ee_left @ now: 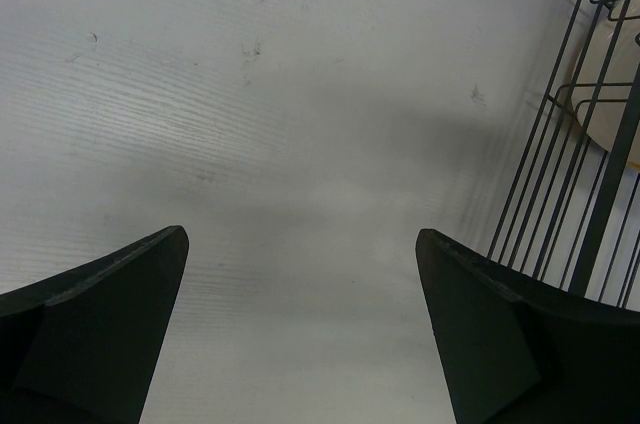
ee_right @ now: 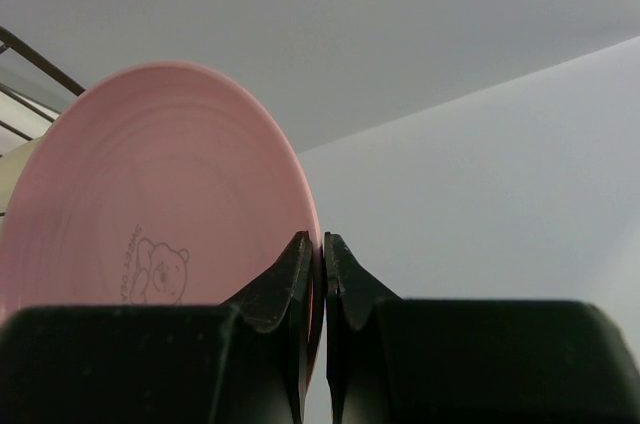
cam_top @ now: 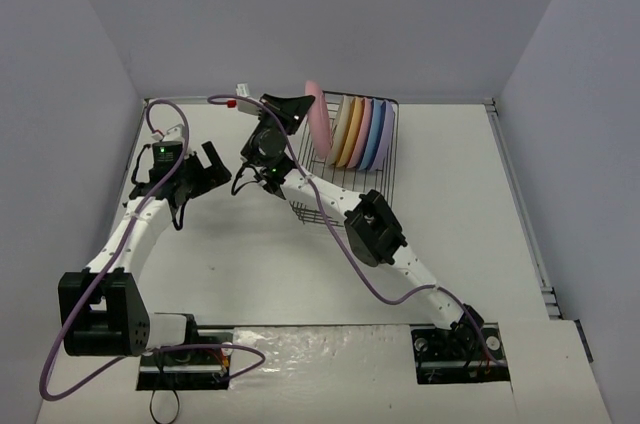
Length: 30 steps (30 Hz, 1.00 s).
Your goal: Load the plates into the dish rack
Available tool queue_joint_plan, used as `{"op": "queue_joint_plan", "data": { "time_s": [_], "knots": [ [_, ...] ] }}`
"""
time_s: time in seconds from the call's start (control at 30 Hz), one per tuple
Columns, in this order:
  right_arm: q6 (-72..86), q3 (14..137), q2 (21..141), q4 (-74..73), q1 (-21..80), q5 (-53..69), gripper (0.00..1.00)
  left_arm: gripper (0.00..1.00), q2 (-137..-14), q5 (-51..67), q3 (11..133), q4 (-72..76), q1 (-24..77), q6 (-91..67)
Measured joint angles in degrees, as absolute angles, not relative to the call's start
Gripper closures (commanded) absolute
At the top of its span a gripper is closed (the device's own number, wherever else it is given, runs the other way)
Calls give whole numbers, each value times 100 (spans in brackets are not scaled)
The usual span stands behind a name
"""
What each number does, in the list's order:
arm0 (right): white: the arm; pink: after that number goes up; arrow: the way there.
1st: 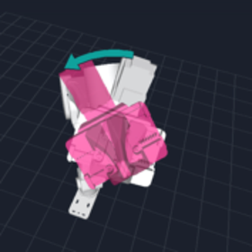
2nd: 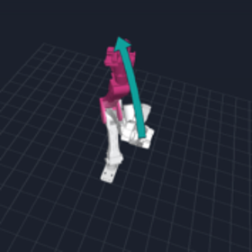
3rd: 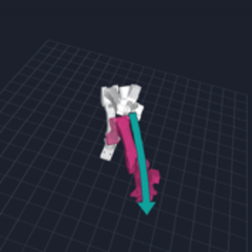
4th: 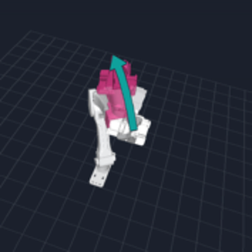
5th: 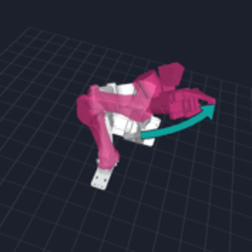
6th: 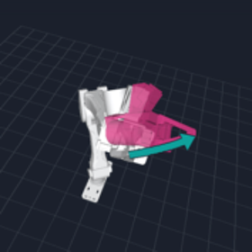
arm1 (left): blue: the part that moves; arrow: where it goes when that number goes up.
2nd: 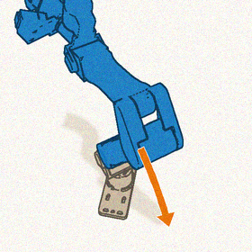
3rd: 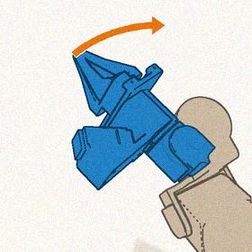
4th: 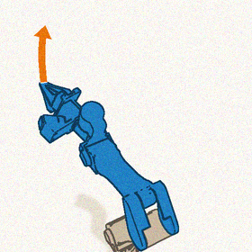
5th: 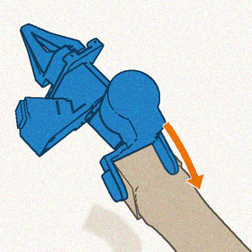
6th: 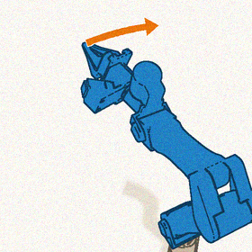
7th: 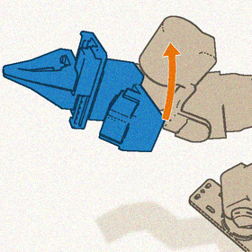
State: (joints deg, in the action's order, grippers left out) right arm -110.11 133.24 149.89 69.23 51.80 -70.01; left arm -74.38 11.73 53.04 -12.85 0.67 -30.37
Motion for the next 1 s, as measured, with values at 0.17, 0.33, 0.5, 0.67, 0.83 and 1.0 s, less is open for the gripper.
{"op": "queue_joint_plan", "data": {
  "time_s": [0.17,0.33,0.5,0.67,0.83,1.0],
  "knots": [
    [-10957,13478,14991,6790,5164,-7000,100,3,-7496,1199,5304,-1281,67,-3037],
    [-11039,13641,14991,6802,5091,-7000,100,3,-7496,1199,5304,-1274,67,-3029],
    [-11197,13684,14990,6923,4993,-6947,100,3,-7496,1203,5304,-1261,67,-3017],
    [-11130,13671,14991,6830,4980,-6887,100,3,-7498,1203,5304,-1258,67,-3015],
    [-10974,13651,14991,6575,4982,-6869,100,3,-7498,1205,5304,-1259,67,-3015],
    [-10830,13651,15027,6362,4963,-6871,100,3,-7500,1205,5304,-1258,67,-3013]
  ]
}}
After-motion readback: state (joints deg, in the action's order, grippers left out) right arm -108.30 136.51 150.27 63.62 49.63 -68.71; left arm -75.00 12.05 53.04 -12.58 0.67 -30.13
